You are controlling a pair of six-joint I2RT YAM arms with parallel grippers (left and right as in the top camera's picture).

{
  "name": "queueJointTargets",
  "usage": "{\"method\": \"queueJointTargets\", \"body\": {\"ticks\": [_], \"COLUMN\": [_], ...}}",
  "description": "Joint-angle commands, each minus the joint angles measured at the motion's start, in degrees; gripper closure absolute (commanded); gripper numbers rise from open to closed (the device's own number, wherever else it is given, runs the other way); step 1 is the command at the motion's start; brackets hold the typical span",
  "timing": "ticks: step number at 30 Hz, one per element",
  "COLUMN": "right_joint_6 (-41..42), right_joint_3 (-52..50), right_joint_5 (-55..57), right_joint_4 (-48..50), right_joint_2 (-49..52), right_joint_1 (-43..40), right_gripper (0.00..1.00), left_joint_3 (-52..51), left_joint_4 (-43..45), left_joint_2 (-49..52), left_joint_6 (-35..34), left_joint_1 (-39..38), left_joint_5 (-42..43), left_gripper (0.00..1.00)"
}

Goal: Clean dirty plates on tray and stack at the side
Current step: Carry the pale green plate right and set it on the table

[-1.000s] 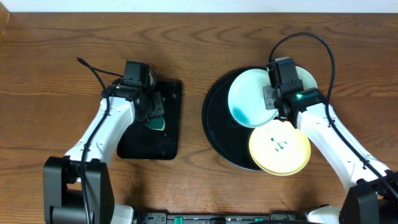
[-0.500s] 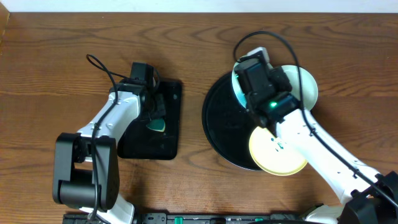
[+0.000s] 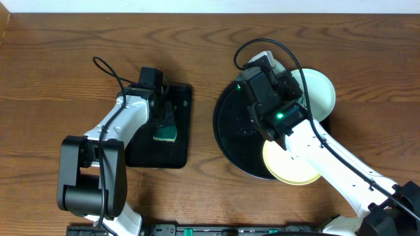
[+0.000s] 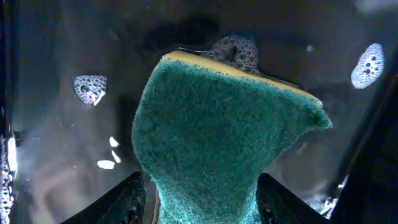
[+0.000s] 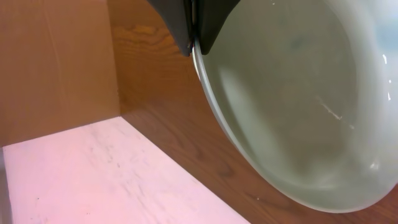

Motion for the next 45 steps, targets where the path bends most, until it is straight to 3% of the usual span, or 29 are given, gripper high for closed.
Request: {"method": "queueJointTargets", "body": {"ticks": [1, 5, 7, 12, 25, 26, 28, 32, 37, 41, 45], "right_joint_6": [-0.26, -0.26, -0.26, -0.28, -0.33, -0.33, -0.33, -0.33, -0.33, -0.35, 2.25], "right_joint_3": [1.44, 1.44, 1.44, 1.44, 1.44, 1.44, 1.44, 1.44, 1.44, 1.44, 1.44], "right_joint_5": [2.38, 2.38, 2.38, 2.4, 3.56, 3.98, 4.42, 4.79, 4.7, 4.76, 4.0], "right_joint_4": [0.42, 0.59, 0.79, 0.76, 1.01, 1.2, 1.64, 2.51, 2.58, 2.4, 2.25], "right_joint_2": [-0.79, -0.79, -0.79, -0.79, -0.79, -0.79, -0.79, -0.79, -0.79, -0.79, -0.79], "right_joint_1": [0.13, 0.13, 0.13, 0.13, 0.13, 0.13, 0.13, 0.13, 0.13, -0.17, -1.79], "right_gripper": [0.98, 0.98, 0.98, 0.99, 0.99, 0.99, 0.99, 0.99, 0.99, 0.99, 0.99], "left_joint_3": [-0.39, -0.96, -1.31, -1.46, 1.31, 1.31, 1.29, 1.22, -0.07, -1.4, -1.57], "left_joint_4": [-1.33, -2.1, -2.05, -2.03, -0.98, -1.01, -1.44, -2.93, -2.91, -2.91, -2.89], "left_joint_2": [0.61, 0.66, 0.66, 0.66, -1.2, -1.31, -1.27, -1.27, -1.22, -1.22, -1.16], "left_joint_6": [0.15, 0.15, 0.15, 0.15, 0.15, 0.15, 0.15, 0.13, 0.13, 0.13, 0.13], "left_joint_1": [0.2, 0.17, 0.13, 0.13, 0.26, 0.26, 0.24, 0.24, 0.24, 0.24, 0.24], "left_joint_5": [-1.16, -1.16, -1.16, -1.16, -1.18, -1.18, -1.18, -1.16, -1.14, -1.14, -1.14], "left_gripper": [0.42, 0.43, 0.52, 0.92, 0.92, 0.83, 0.47, 0.39, 0.4, 0.5, 0.87]}}
